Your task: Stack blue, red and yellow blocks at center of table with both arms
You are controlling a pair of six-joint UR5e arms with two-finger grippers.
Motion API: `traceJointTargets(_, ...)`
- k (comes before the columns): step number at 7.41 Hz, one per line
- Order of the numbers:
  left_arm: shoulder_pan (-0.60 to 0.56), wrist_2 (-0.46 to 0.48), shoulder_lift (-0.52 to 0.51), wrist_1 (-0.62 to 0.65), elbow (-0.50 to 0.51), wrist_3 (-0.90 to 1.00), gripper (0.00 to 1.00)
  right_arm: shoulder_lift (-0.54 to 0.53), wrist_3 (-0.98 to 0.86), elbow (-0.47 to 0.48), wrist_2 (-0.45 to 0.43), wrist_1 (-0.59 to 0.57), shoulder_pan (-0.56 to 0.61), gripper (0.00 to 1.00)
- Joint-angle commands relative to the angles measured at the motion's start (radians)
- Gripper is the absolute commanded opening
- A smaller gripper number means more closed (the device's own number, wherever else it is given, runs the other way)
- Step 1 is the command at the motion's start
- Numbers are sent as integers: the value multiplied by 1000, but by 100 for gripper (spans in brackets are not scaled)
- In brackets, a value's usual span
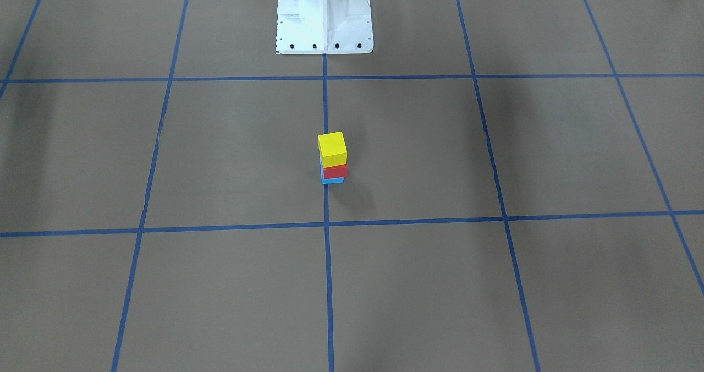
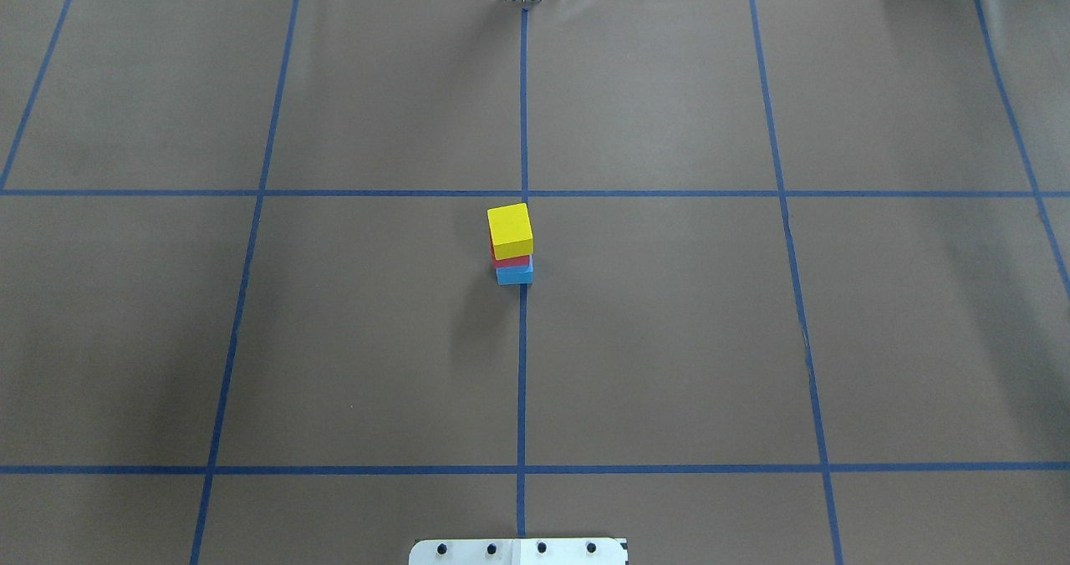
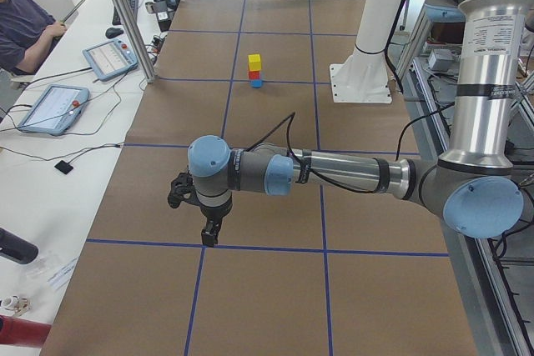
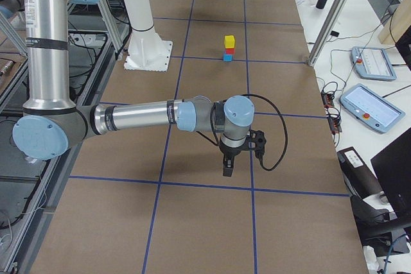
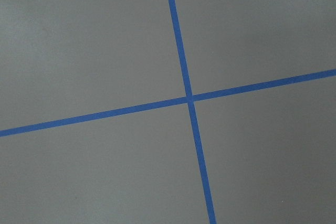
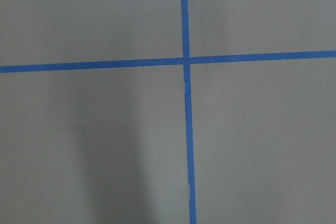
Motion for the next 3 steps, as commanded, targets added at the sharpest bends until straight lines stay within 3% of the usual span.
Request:
traceJointTargets(1,0,0,-1,-1,0,0,100,0,1,-1,-1,0,0,100)
traceJointTargets(3,0,0,-1,-1,2,0,100,-2,2,5,2,0,2,100)
